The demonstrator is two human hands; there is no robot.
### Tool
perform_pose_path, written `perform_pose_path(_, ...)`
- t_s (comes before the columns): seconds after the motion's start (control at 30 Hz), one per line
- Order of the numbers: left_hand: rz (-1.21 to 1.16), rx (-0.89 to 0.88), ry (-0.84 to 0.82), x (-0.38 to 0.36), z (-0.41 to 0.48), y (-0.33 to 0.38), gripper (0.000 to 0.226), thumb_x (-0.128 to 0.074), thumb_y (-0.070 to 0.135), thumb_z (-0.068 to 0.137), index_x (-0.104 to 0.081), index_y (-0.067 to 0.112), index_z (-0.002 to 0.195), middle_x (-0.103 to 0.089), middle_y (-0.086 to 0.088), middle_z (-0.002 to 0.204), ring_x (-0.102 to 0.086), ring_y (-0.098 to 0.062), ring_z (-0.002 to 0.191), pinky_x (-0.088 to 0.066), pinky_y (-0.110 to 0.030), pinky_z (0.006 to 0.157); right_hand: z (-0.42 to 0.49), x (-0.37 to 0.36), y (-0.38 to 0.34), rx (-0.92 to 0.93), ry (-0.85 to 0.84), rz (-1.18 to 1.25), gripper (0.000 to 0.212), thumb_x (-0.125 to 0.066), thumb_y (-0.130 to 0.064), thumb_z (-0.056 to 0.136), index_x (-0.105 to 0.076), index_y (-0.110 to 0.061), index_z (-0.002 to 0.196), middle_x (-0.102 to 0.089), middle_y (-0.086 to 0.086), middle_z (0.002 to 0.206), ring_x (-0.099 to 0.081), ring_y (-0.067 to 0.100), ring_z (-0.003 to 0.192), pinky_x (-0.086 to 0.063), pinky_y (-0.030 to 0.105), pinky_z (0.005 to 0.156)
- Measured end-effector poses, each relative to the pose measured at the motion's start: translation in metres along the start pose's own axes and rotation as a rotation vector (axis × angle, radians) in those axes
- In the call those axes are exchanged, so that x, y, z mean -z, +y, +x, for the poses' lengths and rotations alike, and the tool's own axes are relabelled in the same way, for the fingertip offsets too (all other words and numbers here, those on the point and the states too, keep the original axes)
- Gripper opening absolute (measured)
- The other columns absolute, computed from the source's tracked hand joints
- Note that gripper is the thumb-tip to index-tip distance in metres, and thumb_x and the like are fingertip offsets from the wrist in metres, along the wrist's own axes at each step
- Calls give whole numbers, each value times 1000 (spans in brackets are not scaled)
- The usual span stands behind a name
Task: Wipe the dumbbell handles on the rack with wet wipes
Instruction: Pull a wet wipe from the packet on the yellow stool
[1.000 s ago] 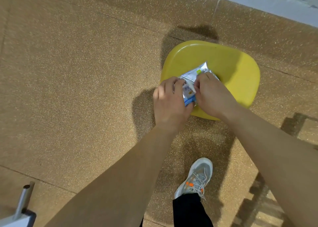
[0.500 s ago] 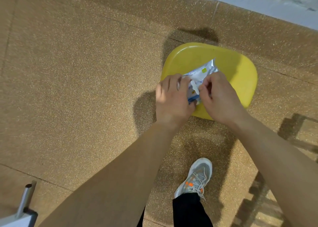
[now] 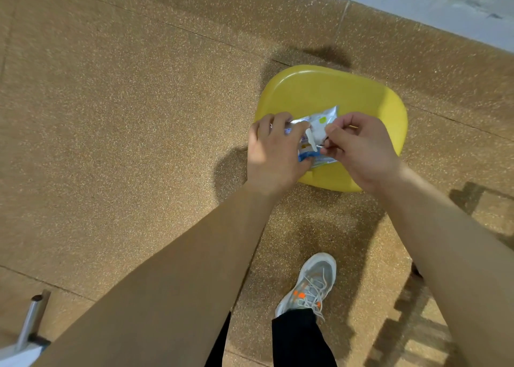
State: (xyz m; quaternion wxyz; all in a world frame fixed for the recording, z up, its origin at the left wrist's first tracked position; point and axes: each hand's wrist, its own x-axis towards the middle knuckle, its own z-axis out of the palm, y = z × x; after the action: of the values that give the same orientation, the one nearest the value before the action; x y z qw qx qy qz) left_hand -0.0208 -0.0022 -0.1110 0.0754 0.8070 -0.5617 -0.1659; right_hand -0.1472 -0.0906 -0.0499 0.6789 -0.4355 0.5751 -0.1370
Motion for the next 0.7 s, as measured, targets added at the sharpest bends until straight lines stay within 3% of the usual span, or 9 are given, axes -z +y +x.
perform_pose_path(0.13, -3, -8, -2, 1, 0, -1, 62, -71, 60, 73, -62, 35, 129, -53, -1, 131, -47, -27, 124, -33, -43, 106, -5, 16, -11, -116, -99, 437, 19, -52, -2, 100, -54, -11, 83, -55, 3, 64, -53, 11, 60, -50, 23, 59)
perform_pose_path(0.27, 22, 9, -17, 2, 0, 2, 65, -70, 60, 72, -61, 35, 131, -53, -1, 133, -47, -27, 124, -32, -42, 105, -6, 38, -6, -184, -108, 725, 9, -53, -10, 97, -57, -17, 94, -58, 1, 76, -56, 12, 70, -52, 25, 68)
perform_pose_path(0.37, 41, 2, -34, 2, -2, 4, 65, -69, 58, 74, -59, 33, 133, -51, -2, 134, -46, -27, 125, -30, -41, 106, -7, 43, 6, -244, 45, 557, 25, -48, -5, 101, -64, -12, 119, -67, 6, 96, -63, 19, 88, -54, 32, 86)
perform_pose_path(0.43, 34, 1, -36, 3, -4, 5, 65, -71, 56, 74, -59, 30, 133, -52, -3, 135, -46, -28, 125, -30, -40, 106, -9, 38, 13, -263, 124, 356, 28, -45, -5, 105, -62, -8, 126, -69, 6, 101, -63, 20, 91, -53, 32, 87)
perform_pose_path(0.6, 29, 19, -46, 3, -7, 8, 65, -75, 53, 74, -59, 28, 132, -51, -5, 135, -45, -30, 126, -33, -42, 107, -17, 27, 17, -285, 244, 369, 28, -48, -2, 103, -62, -2, 127, -69, 5, 104, -68, 11, 90, -60, 26, 80)
perform_pose_path(0.7, 21, 36, -49, 4, -7, 11, 62, -76, 50, 74, -60, 28, 130, -51, -5, 135, -45, -30, 126, -34, -43, 106, -24, 26, 1, -263, 284, 788, 32, -36, -9, 101, -68, -3, 96, -75, 10, 91, -71, 21, 92, -55, 39, 96)
